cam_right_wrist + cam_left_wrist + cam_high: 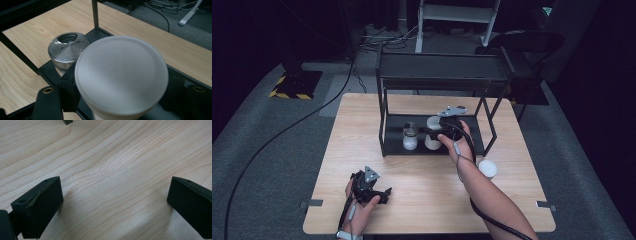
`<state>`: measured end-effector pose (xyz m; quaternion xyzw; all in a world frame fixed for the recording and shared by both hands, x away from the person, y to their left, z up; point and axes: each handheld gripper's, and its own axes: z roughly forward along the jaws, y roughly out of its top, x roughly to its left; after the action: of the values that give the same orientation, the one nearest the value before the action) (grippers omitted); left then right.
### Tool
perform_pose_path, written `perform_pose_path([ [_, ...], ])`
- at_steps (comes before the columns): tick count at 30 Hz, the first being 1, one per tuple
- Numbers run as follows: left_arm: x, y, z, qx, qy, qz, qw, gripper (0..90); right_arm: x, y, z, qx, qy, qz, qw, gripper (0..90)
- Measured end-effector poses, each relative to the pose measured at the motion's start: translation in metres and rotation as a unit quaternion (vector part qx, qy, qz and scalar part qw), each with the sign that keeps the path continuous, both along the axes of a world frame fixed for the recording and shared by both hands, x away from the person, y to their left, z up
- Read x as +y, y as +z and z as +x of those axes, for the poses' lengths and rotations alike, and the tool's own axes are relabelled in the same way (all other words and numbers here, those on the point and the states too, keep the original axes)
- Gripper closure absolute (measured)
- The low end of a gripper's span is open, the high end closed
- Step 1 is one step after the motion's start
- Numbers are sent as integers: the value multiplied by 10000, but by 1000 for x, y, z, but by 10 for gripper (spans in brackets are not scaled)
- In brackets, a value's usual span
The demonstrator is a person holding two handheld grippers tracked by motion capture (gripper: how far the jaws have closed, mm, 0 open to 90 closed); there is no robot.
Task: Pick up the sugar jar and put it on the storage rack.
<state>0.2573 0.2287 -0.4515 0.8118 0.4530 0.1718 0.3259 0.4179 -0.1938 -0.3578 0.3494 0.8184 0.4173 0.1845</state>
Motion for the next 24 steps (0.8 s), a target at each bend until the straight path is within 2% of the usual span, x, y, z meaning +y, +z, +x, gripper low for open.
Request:
perform_pose_path([
  [11,0,0,0,0,-1,0,10000,3,1,-11,5,42,-100,45,9999,325],
  [19,0,0,0,1,1,2,10000,3,0,-10,7,119,-148,41,9998,319],
  [21,0,0,0,1,2,2,10000,3,-2,-9,8,164,-140,38,9998,277],
  [24,0,0,0,1,3,1,10000,3,0,-6,5,83,-125,-29,9999,202],
])
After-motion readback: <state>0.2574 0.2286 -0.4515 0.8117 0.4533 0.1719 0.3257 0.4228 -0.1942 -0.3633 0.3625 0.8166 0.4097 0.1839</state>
